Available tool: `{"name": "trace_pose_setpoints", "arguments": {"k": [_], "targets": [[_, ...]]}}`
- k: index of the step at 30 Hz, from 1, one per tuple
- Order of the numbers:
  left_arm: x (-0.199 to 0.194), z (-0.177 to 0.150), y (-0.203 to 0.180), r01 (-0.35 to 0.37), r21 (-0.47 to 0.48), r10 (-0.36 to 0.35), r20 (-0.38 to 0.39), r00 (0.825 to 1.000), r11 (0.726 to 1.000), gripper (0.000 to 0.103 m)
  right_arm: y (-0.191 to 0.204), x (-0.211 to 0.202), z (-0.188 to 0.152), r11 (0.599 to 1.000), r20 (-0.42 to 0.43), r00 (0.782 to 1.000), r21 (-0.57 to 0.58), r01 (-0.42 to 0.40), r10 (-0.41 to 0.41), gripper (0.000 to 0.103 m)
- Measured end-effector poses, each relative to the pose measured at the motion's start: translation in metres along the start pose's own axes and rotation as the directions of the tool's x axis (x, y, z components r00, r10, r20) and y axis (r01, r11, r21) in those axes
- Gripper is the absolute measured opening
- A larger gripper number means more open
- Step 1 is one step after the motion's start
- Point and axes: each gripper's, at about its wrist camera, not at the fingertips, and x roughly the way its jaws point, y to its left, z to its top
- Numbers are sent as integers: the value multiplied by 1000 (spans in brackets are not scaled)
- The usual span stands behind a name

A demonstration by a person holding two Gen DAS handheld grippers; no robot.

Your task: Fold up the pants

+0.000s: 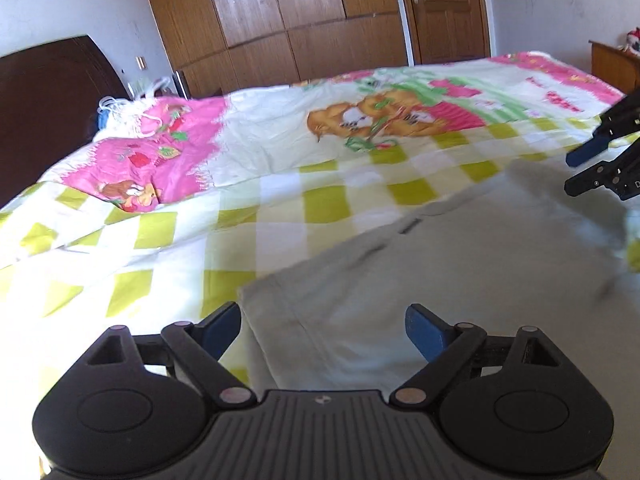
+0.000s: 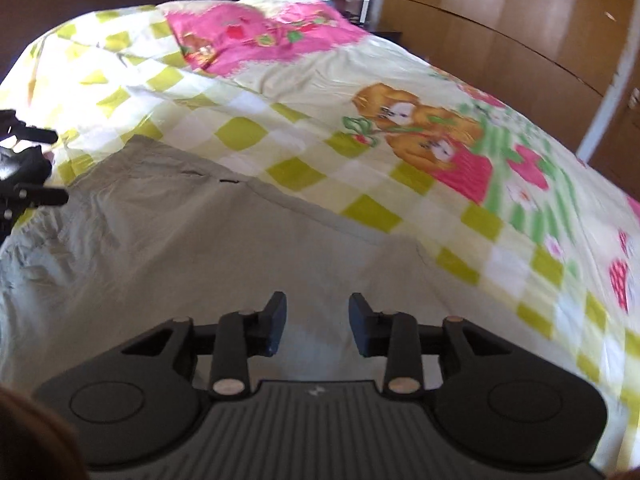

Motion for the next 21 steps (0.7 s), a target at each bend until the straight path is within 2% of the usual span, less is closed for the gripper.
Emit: {"name": "trace_pose_setpoints", "arguments": {"k": [2, 5, 11, 12, 13, 15, 17, 18, 21], "targets": [[27, 10, 20, 28, -27, -29, -33, 999, 999, 100, -5, 28, 16, 998, -14, 1000, -68, -9, 8, 47], [57, 19, 37, 53, -51, -56, -63, 996, 997, 100, -16, 65, 27, 992, -60, 998, -124, -21, 13, 51], [88, 18, 48, 120, -101, -134, -146, 980, 988, 100, -33, 104, 22, 990, -149, 988, -136, -47, 27, 51], [94, 17, 45, 115, -99, -131, -166, 977, 988, 97, -34, 108, 20, 991, -154, 988, -128, -40, 20, 50], [98, 15, 42, 98, -86, -113, -191, 975, 992, 87, -35, 110, 19, 993, -158, 987, -115, -37, 19, 49], [102, 11, 39, 69, -69, -83, -215, 973, 995, 78, -37, 111, 19, 994, -160, 987, -94, -48, 33, 39], [102, 12, 44, 57, -102, -77, -206, 975, 993, 63, -37, 110, 21, 995, -160, 987, -92, -32, 17, 8], [101, 13, 46, 48, -116, -71, -204, 976, 992, 54, -38, 111, 22, 996, -165, 986, -87, -25, 10, 2], [98, 16, 47, 50, -113, -71, -193, 979, 992, 38, -40, 107, 22, 997, -145, 989, -76, -11, 0, 0]]}}
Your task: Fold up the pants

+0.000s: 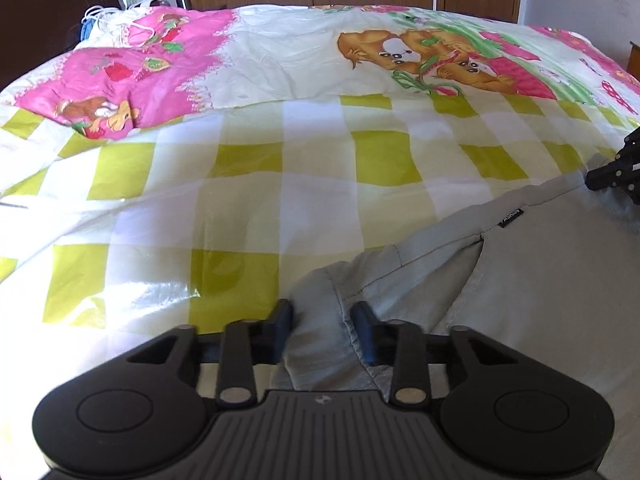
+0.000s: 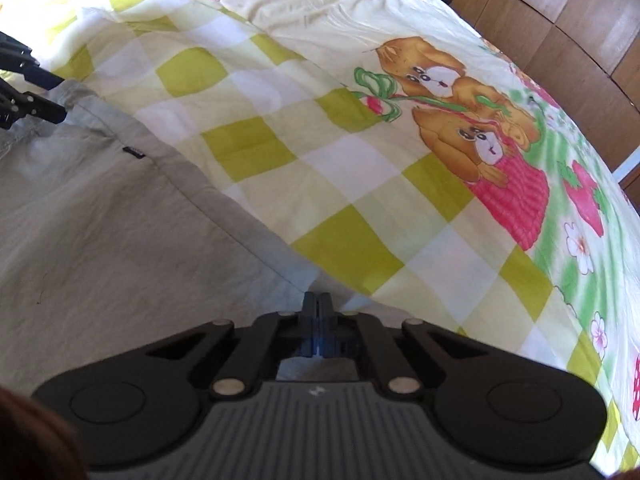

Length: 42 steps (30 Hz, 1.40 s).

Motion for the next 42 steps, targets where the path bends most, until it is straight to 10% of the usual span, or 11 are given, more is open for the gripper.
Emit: {"name": "trace_pose_setpoints", "arguments": {"k": [10, 12, 14, 18, 21, 22, 33, 42], "targets": [[-27, -3, -2, 55, 2, -55, 92, 994, 998, 28, -5, -17, 4, 999, 55, 998, -47, 11, -8, 0], [-30, -3, 0, 70, -5, -69, 100, 993, 998, 28, -4, -13, 5, 999, 32, 999, -53, -12, 13, 8], [-32, -2, 2, 78, -7, -77, 110, 991, 997, 28, -2, -6, 5, 996, 28, 999, -83, -19, 22, 41], [-33, -3, 1, 87, 5, -87, 117, 989, 996, 28, 5, 10, 3, 989, 15, 999, -147, -27, 30, 52], [-33, -4, 0, 85, 6, -86, 119, 989, 996, 28, 0, 14, 7, 996, 4, 1000, -90, -27, 28, 31], [-33, -4, -1, 86, 5, -86, 122, 989, 996, 28, 0, 15, 7, 997, -10, 1000, -76, -21, 20, 1], [-98, -17, 4, 115, -42, -102, 236, 966, 992, 28, 9, -108, 6, 998, 151, 987, 22, 57, -59, 0], [-204, -145, 10, 169, -118, -132, 270, 954, 979, 26, 126, -259, -85, 996, 208, 974, 6, -93, 90, 0]]}}
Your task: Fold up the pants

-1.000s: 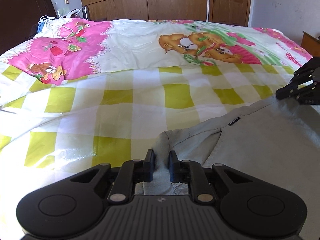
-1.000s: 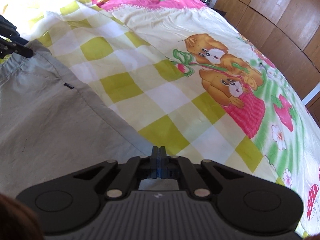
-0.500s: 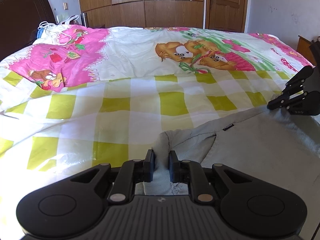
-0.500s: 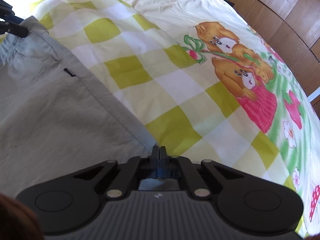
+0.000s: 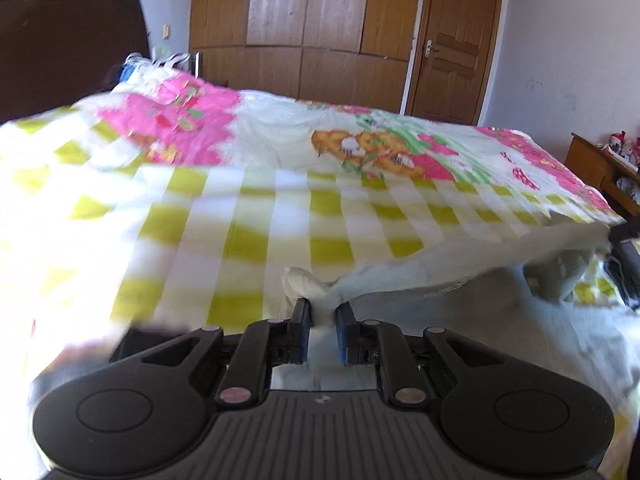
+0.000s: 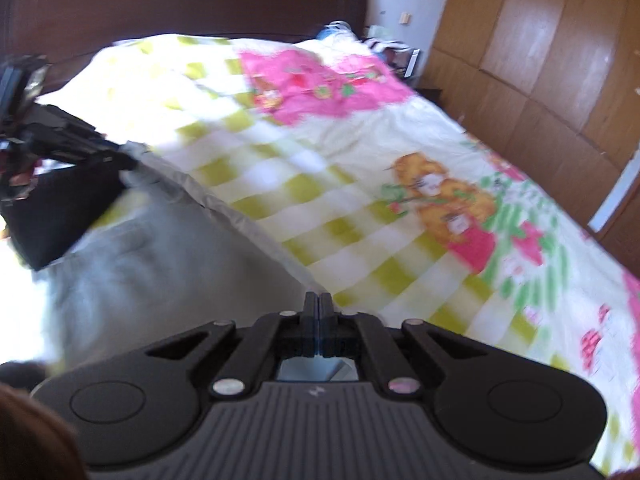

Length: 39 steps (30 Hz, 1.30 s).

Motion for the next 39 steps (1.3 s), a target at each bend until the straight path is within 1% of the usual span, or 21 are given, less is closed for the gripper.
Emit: {"name": "trace_pose_setpoints", "arguments": {"k": [2, 5, 7, 10, 12, 13, 15, 17, 19, 21, 22, 25, 27, 29, 30, 31, 32, 33, 34, 37, 39], "targets": [[-14, -28, 0, 1, -26, -2, -33, 999, 1000, 24, 26, 1, -25, 997, -61, 996, 53, -63, 66, 0], [-20, -63, -1, -18, -57, 13, -83, 996, 998, 24, 65, 22, -65, 983, -169, 973, 122, -137, 156, 0], [-21, -77, -1, -26, -70, 19, -99, 995, 997, 24, 81, 37, -82, 972, -212, 957, 168, -166, 200, 0], [-25, -86, -8, -61, -10, 59, -103, 993, 998, 24, 101, 44, -91, 987, -243, 958, 100, -129, 150, 0], [-26, -85, -18, -102, 84, 109, -76, 991, 991, 24, 111, 42, -85, 996, -228, 969, 8, -92, 91, 2], [-24, -83, -22, -109, 132, 119, -69, 991, 985, 27, 117, 39, -84, 997, -214, 976, -49, -60, 49, 6], [-18, -79, -22, -104, 174, 118, -70, 991, 979, 33, 126, 38, -73, 993, -177, 984, -114, -27, 6, 8], [-8, -77, -22, -121, 224, 140, -70, 988, 967, 35, 137, 40, -62, 987, -139, 990, -157, -24, 2, 16], [3, -76, -20, -121, 267, 146, -74, 987, 956, 43, 151, 44, -55, 976, -103, 995, -218, -25, 3, 20], [15, -73, -15, -92, 274, 123, -96, 988, 957, 50, 164, 54, -51, 960, -76, 997, -277, -36, 16, 25], [23, -72, -12, -66, 270, 102, -122, 987, 961, 53, 168, 61, -50, 955, -77, 997, -295, -42, 21, 26], [40, -70, -6, -23, 237, 61, -156, 986, 971, 53, 181, 89, -49, 935, -53, 999, -355, -16, -2, 25], [45, -67, -1, -8, 196, 39, -159, 987, 981, 54, 186, 106, -49, 925, -45, 999, -379, 7, -26, 24], [48, -65, 2, -3, 173, 33, -168, 985, 985, 52, 187, 120, -48, 923, -45, 998, -384, 25, -46, 23], [48, -64, 2, -7, 170, 35, -167, 985, 985, 40, 188, 125, -48, 922, -44, 997, -385, 38, -59, 20], [47, -63, 2, -13, 165, 41, -170, 985, 986, 35, 188, 128, -47, 923, -42, 997, -382, 49, -70, 8], [46, -62, 2, -13, 158, 40, -167, 985, 987, 33, 186, 129, -45, 929, -44, 997, -368, 49, -70, 0], [44, -61, 2, -13, 153, 38, -162, 986, 988, 27, 182, 127, -43, 938, -46, 997, -344, 46, -65, 0], [41, -58, 2, -12, 148, 36, -158, 987, 989, 25, 178, 123, -40, 945, -43, 997, -323, 42, -59, 0], [26, -51, 4, 4, 128, 14, -138, 990, 992, 23, 168, 104, -32, 961, -12, 998, -271, 51, -56, 0], [15, -48, 2, 13, 129, 4, -125, 992, 992, 23, 162, 87, -27, 973, 11, 999, -228, 37, -36, 0]]}}
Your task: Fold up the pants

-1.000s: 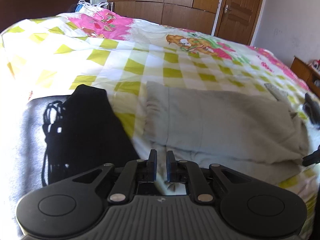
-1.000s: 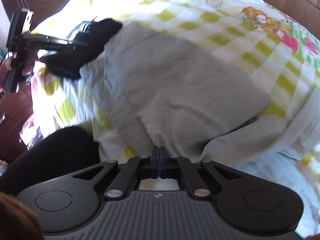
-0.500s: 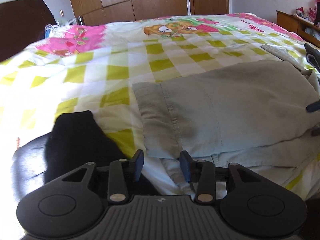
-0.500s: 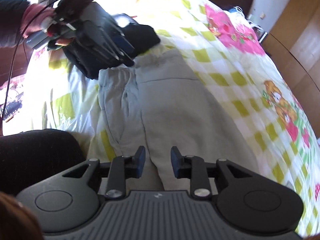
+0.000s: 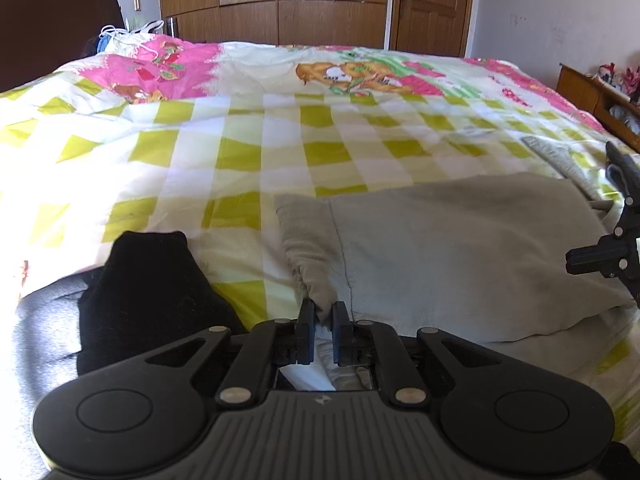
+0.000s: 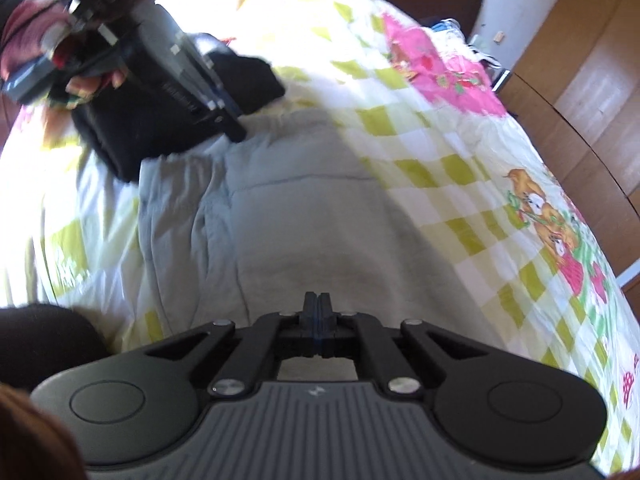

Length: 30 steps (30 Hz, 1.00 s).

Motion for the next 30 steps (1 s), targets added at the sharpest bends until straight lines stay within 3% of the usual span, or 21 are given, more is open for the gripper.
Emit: {"name": "trace_pose_setpoints", "arguments": {"k": [3, 6, 9, 12, 15, 16, 17, 22, 26, 30], "targets": [[-8, 2, 0, 12, -15, -11, 12, 1000, 1000, 22, 2, -8, 1, 997, 17, 997, 24, -79, 79, 3], [-9, 4, 0, 5, -31, -4, 22, 1000, 1000, 22, 29, 10, -5, 996, 5, 999, -82, -34, 34, 26], [-13, 7, 0, 12, -42, -10, 35, 999, 999, 22, 47, 34, -11, 992, -16, 1000, -124, -2, 0, 30], [-18, 12, 0, 16, -40, -14, 46, 999, 999, 22, 46, 49, -12, 995, -11, 998, -82, 58, -59, 29], [-21, 16, 0, 18, -40, -16, 51, 999, 999, 22, 37, 51, -8, 998, -14, 998, -8, 62, -62, 28], [-22, 16, 0, 16, -38, -14, 51, 999, 999, 21, 36, 50, -8, 997, -13, 997, -7, 77, -77, 19], [-23, 17, -1, 16, -37, -14, 51, 999, 999, 21, 34, 48, -8, 995, -9, 995, -5, 95, -95, 4], [-37, 14, -4, 23, -34, -21, 60, 998, 999, 21, 20, 8, 0, 994, 39, 996, 73, 81, -84, 4], [-52, -4, -9, 43, -56, -40, 48, 998, 998, 21, 30, -30, 4, 998, 87, 996, 62, 25, -31, 4], [-29, -39, -21, -24, -41, 21, -57, 998, 999, 21, 61, 3, -20, 1000, -19, 1000, -13, -19, 19, 5]]}}
